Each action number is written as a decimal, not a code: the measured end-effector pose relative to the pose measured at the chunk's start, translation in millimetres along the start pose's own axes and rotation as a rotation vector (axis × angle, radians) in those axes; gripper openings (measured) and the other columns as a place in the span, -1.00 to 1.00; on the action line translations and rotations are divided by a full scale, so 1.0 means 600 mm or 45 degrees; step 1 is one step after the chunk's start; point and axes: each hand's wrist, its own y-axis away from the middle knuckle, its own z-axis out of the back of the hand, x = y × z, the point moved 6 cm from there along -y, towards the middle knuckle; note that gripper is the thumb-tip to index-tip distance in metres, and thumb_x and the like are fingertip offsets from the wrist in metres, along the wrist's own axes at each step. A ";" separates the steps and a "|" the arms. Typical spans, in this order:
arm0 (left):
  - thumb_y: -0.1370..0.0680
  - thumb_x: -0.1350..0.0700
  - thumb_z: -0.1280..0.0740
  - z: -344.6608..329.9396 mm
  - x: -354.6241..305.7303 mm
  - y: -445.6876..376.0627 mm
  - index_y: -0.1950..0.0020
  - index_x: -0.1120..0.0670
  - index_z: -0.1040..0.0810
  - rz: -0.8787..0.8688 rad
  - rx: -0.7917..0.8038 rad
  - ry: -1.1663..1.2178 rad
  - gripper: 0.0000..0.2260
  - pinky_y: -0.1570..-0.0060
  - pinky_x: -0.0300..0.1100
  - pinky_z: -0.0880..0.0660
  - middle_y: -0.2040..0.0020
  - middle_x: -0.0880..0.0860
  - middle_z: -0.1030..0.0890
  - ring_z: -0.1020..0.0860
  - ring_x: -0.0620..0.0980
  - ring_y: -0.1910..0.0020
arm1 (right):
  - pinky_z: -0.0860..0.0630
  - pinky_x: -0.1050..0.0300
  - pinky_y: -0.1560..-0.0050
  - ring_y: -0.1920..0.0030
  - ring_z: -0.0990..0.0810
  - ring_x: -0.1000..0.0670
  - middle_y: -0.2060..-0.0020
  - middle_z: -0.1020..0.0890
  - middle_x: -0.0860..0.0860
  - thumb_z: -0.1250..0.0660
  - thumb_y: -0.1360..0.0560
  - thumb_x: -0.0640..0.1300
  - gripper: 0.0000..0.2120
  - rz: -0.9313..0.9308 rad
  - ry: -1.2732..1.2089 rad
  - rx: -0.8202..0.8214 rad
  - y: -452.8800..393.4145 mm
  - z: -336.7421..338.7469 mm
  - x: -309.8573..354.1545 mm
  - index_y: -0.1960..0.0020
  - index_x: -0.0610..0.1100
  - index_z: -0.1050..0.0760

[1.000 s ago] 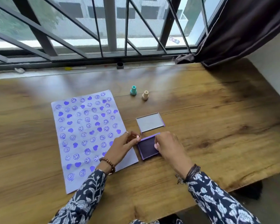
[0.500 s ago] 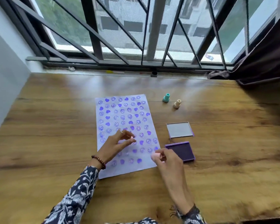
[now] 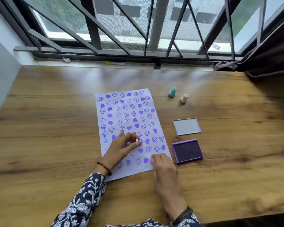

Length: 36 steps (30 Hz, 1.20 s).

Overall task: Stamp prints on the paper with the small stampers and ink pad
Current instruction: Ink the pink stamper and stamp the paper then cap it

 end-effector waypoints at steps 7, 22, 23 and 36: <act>-0.46 0.06 -0.35 0.003 -0.001 0.001 0.03 0.08 -0.57 -0.025 0.005 0.025 -0.85 -0.36 -0.48 0.11 0.00 0.02 -0.67 -0.42 -0.29 -0.23 | -0.44 0.02 0.12 0.02 -0.54 -0.18 0.05 -0.57 -0.16 -0.17 -0.50 -0.34 -0.88 0.026 0.065 0.233 -0.038 -0.001 0.001 0.05 -0.21 -0.45; -0.37 -0.05 -0.37 0.024 -0.058 0.038 0.07 0.03 -0.53 -0.073 -0.265 0.117 -0.78 -0.44 0.09 -0.13 0.06 0.03 -0.70 -0.58 -0.23 -0.03 | -0.42 0.21 0.32 0.33 -0.53 0.04 0.35 -0.65 -0.01 -0.45 -0.36 -0.10 -0.91 -0.461 -1.211 0.146 -0.038 0.065 -0.105 0.18 -0.10 -0.67; -0.36 -0.03 -0.38 0.021 -0.064 0.042 0.10 0.03 -0.56 -0.065 -0.284 0.199 -0.81 -0.38 0.03 -0.26 0.07 0.03 -0.70 -0.60 -0.22 0.00 | -0.38 0.21 0.32 0.29 -0.49 0.01 0.34 -0.65 -0.02 -0.43 -0.39 -0.12 -0.91 -0.480 -1.345 0.144 -0.031 0.067 -0.110 0.15 -0.12 -0.67; -0.42 0.29 -0.34 -0.105 -0.109 0.033 0.27 0.06 -0.67 0.045 -0.118 0.683 -0.82 0.33 -0.37 -0.54 0.35 -0.07 -0.69 -0.59 -0.16 0.33 | -0.55 0.17 0.20 0.20 -0.67 0.07 0.27 -0.74 0.09 -0.48 -0.30 -0.28 -0.78 -0.209 -1.462 -0.076 -0.008 0.136 -0.104 0.19 0.03 -0.65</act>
